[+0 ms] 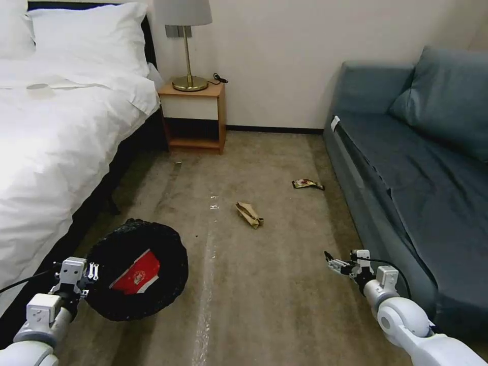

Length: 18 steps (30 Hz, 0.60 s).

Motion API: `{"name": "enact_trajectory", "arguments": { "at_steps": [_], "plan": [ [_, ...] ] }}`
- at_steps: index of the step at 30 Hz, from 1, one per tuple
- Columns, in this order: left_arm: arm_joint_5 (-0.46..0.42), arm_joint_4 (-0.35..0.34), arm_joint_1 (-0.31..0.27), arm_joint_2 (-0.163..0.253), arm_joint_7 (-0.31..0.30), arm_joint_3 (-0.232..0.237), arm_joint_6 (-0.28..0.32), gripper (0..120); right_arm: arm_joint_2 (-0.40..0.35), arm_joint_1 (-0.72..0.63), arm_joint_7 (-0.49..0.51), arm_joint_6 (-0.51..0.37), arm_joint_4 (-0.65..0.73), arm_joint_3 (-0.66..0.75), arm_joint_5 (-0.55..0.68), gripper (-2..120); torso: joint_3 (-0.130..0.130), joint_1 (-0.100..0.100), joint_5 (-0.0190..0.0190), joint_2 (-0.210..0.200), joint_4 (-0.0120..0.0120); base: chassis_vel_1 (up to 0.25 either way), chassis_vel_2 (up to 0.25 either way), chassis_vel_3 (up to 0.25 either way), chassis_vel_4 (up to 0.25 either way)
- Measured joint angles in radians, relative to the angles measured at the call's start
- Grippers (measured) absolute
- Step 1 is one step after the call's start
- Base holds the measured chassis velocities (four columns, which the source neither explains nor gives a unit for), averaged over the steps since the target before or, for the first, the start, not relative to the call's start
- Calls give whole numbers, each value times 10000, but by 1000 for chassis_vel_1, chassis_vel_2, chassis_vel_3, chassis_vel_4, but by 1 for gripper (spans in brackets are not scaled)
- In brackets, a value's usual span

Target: Pick up the trash bin, then pick up the garbage on the floor and place it into the trash bin.

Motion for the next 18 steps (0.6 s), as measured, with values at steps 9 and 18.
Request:
{"name": "enact_trajectory", "arguments": {
  "at_steps": [9, 18],
  "plan": [
    [-58, 131, -77, 72, 0, -69, -41, 3, 118, 202, -7, 6, -181, -196, -11, 100, -1, -1, -1, 0, -1, -60, 63, 53, -58],
    [-154, 223, -202, 208, 0, -100, -42, 3, 200, 311, -15, 6, -306, -260, -47, 100, -1, -1, -1, 0, 1, -60, 76, 69, -64]
  ]
}}
